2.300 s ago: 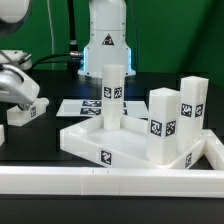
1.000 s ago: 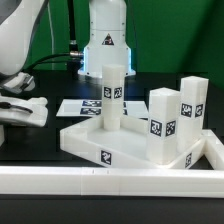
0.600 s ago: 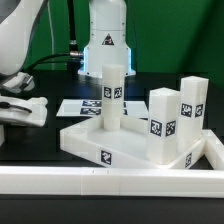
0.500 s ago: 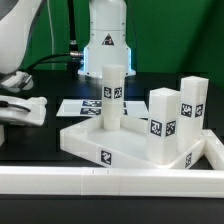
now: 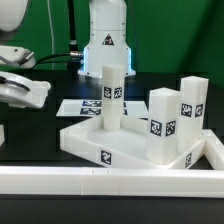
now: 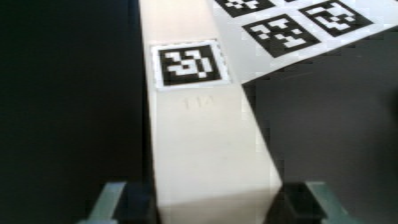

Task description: Assemble desk

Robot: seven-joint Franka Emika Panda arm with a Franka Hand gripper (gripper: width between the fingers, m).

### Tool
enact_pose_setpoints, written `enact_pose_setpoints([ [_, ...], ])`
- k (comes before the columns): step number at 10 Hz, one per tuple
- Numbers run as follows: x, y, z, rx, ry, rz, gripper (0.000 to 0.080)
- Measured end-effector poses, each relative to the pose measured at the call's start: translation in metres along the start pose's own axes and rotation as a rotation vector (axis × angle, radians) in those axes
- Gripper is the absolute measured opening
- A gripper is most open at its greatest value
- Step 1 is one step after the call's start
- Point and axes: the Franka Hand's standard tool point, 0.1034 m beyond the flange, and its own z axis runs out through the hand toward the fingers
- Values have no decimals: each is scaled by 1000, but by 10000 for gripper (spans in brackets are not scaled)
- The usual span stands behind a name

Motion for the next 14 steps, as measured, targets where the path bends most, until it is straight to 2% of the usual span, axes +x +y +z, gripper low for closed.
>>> enact_pose_setpoints([
  [3,8,2,-2,-6,46,1,294],
  [4,17,-3,-13,-16,154,-2,294],
  [5,-1,-23,-25,7,224,-1,294],
  [7,-16,-46,-51,31,353,-2,294],
  [8,-21,-61,-73,26,453,-13,294],
  [9,-21,-67,-81,18,548,-27,294],
  [11,-16,-67,-81,19,703,-28,294],
  [12,-16,-68,-82,18,741,-29,294],
  [13,-11,-70,-89,13,837,-28,294],
  [14,-25,-87,-93,33,920,-20,294],
])
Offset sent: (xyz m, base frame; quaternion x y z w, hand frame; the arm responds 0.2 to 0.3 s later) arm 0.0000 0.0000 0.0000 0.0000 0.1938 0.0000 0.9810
